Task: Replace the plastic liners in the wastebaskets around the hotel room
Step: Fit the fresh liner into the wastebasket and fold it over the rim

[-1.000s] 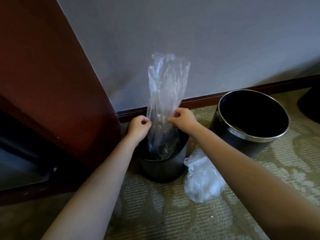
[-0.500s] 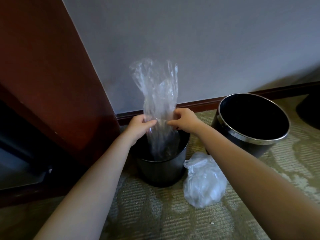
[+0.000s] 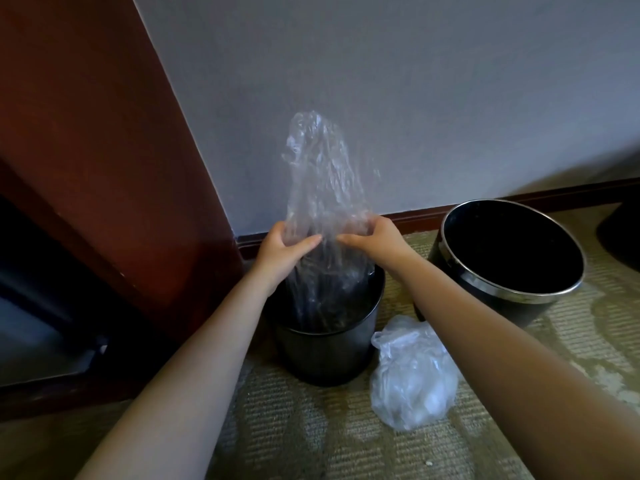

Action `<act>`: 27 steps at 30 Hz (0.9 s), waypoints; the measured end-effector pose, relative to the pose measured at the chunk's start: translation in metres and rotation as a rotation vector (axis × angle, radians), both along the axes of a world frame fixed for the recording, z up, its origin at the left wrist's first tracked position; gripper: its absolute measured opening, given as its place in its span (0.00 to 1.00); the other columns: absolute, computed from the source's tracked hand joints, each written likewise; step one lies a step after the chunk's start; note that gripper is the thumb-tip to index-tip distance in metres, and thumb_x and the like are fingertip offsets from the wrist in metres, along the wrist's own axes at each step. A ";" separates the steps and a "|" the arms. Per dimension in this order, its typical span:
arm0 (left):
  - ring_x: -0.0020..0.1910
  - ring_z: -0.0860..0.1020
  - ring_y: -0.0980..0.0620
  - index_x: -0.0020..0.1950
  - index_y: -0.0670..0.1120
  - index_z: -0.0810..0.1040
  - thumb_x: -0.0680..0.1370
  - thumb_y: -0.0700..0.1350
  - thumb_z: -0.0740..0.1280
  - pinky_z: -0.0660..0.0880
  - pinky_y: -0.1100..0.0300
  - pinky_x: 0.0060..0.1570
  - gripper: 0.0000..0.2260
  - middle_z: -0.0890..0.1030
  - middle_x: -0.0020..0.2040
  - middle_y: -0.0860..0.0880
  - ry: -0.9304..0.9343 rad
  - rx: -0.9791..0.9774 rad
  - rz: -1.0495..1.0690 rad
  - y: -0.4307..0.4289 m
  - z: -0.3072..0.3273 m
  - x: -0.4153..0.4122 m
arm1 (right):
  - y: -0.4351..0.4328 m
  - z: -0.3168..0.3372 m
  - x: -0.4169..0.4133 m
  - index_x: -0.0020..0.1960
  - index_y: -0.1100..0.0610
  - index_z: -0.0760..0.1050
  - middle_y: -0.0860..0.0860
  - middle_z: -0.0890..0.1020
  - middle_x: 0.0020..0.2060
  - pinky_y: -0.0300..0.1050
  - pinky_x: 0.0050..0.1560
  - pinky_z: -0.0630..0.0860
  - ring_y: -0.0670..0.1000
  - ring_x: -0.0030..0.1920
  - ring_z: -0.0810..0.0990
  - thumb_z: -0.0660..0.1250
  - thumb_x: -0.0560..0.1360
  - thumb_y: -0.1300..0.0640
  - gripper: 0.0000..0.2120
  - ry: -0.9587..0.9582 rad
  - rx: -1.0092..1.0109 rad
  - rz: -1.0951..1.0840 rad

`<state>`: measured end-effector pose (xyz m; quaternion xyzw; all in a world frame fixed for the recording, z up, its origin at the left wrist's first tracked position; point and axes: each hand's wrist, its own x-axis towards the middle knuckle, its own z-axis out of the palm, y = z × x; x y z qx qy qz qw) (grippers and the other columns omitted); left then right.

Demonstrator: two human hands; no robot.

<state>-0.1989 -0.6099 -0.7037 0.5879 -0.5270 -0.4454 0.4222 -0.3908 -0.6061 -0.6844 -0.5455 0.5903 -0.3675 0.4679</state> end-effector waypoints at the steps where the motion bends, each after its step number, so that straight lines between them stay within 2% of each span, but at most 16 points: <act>1: 0.51 0.79 0.53 0.55 0.51 0.74 0.72 0.48 0.74 0.76 0.56 0.53 0.15 0.80 0.53 0.51 -0.016 -0.011 0.003 0.000 0.002 -0.004 | 0.001 0.002 0.002 0.53 0.54 0.77 0.49 0.82 0.45 0.39 0.45 0.78 0.46 0.47 0.81 0.74 0.72 0.55 0.11 -0.002 -0.011 0.005; 2: 0.48 0.80 0.52 0.54 0.49 0.76 0.73 0.47 0.73 0.76 0.55 0.51 0.12 0.81 0.50 0.50 -0.040 -0.029 0.013 -0.001 0.002 -0.007 | 0.001 0.002 0.003 0.51 0.54 0.77 0.48 0.82 0.45 0.39 0.45 0.78 0.46 0.46 0.81 0.73 0.73 0.56 0.09 0.006 -0.017 0.000; 3: 0.43 0.80 0.51 0.48 0.47 0.78 0.74 0.46 0.71 0.76 0.55 0.48 0.05 0.82 0.44 0.49 -0.066 -0.050 0.027 -0.001 0.001 -0.007 | 0.001 0.001 0.002 0.52 0.55 0.78 0.49 0.83 0.45 0.41 0.47 0.78 0.47 0.47 0.81 0.73 0.73 0.56 0.09 0.022 -0.019 -0.015; 4: 0.38 0.79 0.50 0.40 0.47 0.78 0.76 0.44 0.70 0.74 0.55 0.45 0.05 0.80 0.36 0.48 -0.102 -0.057 0.057 -0.002 0.000 -0.005 | 0.000 -0.001 0.000 0.54 0.56 0.79 0.50 0.83 0.46 0.44 0.50 0.79 0.49 0.48 0.82 0.73 0.73 0.55 0.11 0.043 -0.017 -0.040; 5: 0.34 0.77 0.48 0.34 0.47 0.76 0.76 0.44 0.69 0.73 0.55 0.43 0.10 0.78 0.31 0.48 -0.135 -0.054 0.088 -0.003 -0.002 -0.001 | -0.001 -0.003 -0.004 0.54 0.58 0.79 0.52 0.84 0.47 0.47 0.53 0.79 0.50 0.49 0.82 0.73 0.73 0.55 0.11 0.059 -0.012 -0.066; 8: 0.34 0.76 0.46 0.30 0.46 0.74 0.70 0.53 0.69 0.74 0.53 0.43 0.14 0.77 0.29 0.46 -0.188 -0.010 0.170 -0.005 -0.010 0.019 | 0.000 -0.008 -0.022 0.51 0.60 0.80 0.55 0.84 0.45 0.53 0.55 0.80 0.54 0.48 0.83 0.72 0.74 0.55 0.10 0.041 0.025 -0.133; 10: 0.41 0.78 0.46 0.40 0.44 0.77 0.69 0.54 0.71 0.74 0.54 0.46 0.13 0.79 0.38 0.46 -0.236 0.008 0.191 -0.004 -0.008 0.024 | 0.002 -0.010 -0.030 0.49 0.62 0.79 0.57 0.84 0.45 0.53 0.55 0.80 0.56 0.48 0.84 0.72 0.74 0.55 0.10 0.011 0.047 -0.149; 11: 0.47 0.77 0.46 0.50 0.43 0.76 0.70 0.51 0.73 0.73 0.56 0.49 0.16 0.78 0.46 0.46 -0.259 0.008 0.195 -0.003 -0.006 0.022 | 0.002 -0.010 -0.032 0.50 0.62 0.79 0.57 0.84 0.45 0.53 0.56 0.80 0.56 0.49 0.84 0.71 0.74 0.55 0.11 -0.013 0.056 -0.148; 12: 0.54 0.75 0.46 0.60 0.41 0.72 0.71 0.49 0.74 0.72 0.56 0.54 0.23 0.75 0.54 0.45 -0.309 -0.023 0.211 -0.002 -0.002 0.017 | 0.002 -0.009 -0.032 0.51 0.63 0.79 0.58 0.84 0.46 0.53 0.56 0.79 0.56 0.50 0.84 0.71 0.74 0.55 0.11 -0.035 0.065 -0.143; 13: 0.60 0.72 0.45 0.66 0.40 0.67 0.71 0.48 0.75 0.69 0.57 0.58 0.29 0.71 0.61 0.43 -0.380 -0.106 0.244 0.000 0.003 0.010 | 0.002 -0.008 -0.031 0.52 0.63 0.79 0.58 0.84 0.47 0.54 0.57 0.79 0.56 0.50 0.84 0.72 0.74 0.55 0.12 -0.049 0.069 -0.132; 14: 0.63 0.70 0.44 0.68 0.38 0.65 0.70 0.47 0.75 0.67 0.56 0.61 0.32 0.69 0.64 0.41 -0.459 -0.237 0.275 0.002 0.008 0.004 | 0.002 -0.007 -0.029 0.53 0.62 0.79 0.58 0.84 0.48 0.54 0.57 0.79 0.56 0.51 0.84 0.72 0.73 0.54 0.14 -0.056 0.071 -0.122; 17: 0.59 0.70 0.38 0.62 0.36 0.69 0.67 0.49 0.73 0.69 0.50 0.58 0.29 0.70 0.60 0.37 -0.669 -0.715 0.318 0.007 0.019 -0.015 | 0.004 0.001 -0.023 0.56 0.62 0.77 0.57 0.83 0.49 0.47 0.51 0.81 0.55 0.51 0.83 0.72 0.73 0.53 0.16 -0.120 0.056 -0.091; 21: 0.55 0.68 0.43 0.59 0.43 0.66 0.68 0.47 0.69 0.68 0.51 0.55 0.22 0.65 0.58 0.45 -0.727 -1.010 0.256 0.014 0.033 -0.042 | 0.009 0.009 -0.016 0.56 0.64 0.75 0.53 0.82 0.42 0.39 0.41 0.78 0.49 0.43 0.83 0.70 0.75 0.53 0.16 -0.211 0.041 -0.033; 24: 0.55 0.70 0.44 0.58 0.42 0.68 0.69 0.46 0.66 0.70 0.51 0.54 0.19 0.68 0.57 0.44 -0.715 -1.035 0.070 0.016 0.038 -0.056 | 0.012 0.014 -0.015 0.49 0.58 0.75 0.49 0.79 0.38 0.38 0.40 0.76 0.45 0.38 0.80 0.67 0.77 0.51 0.09 -0.247 0.041 -0.010; 27: 0.63 0.70 0.43 0.64 0.40 0.70 0.71 0.46 0.66 0.70 0.49 0.61 0.23 0.71 0.63 0.42 -0.642 -0.785 -0.156 0.012 0.037 -0.061 | 0.011 0.016 -0.020 0.46 0.56 0.76 0.49 0.79 0.37 0.41 0.44 0.76 0.47 0.39 0.79 0.65 0.79 0.50 0.09 -0.265 0.049 -0.010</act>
